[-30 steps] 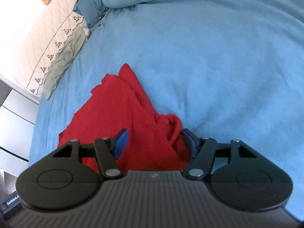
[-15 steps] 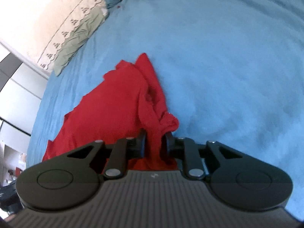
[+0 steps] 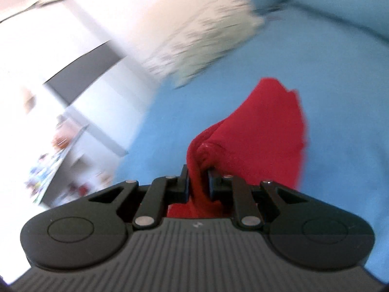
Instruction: Fold small clothes
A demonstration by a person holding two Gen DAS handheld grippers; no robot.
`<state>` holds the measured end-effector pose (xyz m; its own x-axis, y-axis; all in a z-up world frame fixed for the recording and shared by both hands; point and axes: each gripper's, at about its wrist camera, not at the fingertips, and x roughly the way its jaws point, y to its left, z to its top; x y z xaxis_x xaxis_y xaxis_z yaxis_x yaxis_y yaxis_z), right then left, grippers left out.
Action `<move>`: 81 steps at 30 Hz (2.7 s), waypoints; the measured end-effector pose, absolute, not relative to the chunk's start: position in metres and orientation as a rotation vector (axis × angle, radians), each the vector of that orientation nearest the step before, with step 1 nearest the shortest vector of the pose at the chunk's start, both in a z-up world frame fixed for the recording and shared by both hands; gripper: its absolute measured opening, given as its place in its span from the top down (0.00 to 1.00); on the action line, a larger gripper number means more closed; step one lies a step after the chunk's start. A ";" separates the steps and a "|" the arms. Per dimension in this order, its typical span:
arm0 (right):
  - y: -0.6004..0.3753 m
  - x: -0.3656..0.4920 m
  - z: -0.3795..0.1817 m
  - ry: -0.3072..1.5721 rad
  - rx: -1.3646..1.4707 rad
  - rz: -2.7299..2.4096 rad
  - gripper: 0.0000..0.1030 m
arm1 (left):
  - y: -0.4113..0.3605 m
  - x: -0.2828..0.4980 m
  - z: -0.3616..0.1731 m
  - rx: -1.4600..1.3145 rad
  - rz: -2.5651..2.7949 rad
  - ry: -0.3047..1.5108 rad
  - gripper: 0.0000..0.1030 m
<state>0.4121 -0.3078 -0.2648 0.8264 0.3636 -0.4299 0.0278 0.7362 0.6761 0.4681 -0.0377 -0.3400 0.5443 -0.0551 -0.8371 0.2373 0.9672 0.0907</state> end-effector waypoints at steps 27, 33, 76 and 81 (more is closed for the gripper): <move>-0.169 0.361 -0.304 0.795 0.109 0.204 0.07 | 0.110 0.409 -0.325 -0.218 -0.176 1.054 0.06; -0.164 0.324 -0.354 0.895 0.044 0.108 0.08 | 0.066 0.420 -0.344 -0.165 -0.239 1.061 0.27; -0.163 0.322 -0.388 0.882 0.059 -0.002 0.76 | 0.084 0.420 -0.399 -0.136 -0.238 1.118 0.87; -0.178 0.316 -0.366 0.886 0.090 0.050 0.46 | 0.078 0.418 -0.364 -0.022 -0.216 1.069 0.51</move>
<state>0.3158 -0.1775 -0.3661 0.6318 0.0807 -0.7709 -0.0062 0.9951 0.0990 0.4177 0.0781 -0.3639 0.4617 -0.1862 -0.8673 0.1653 0.9787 -0.1221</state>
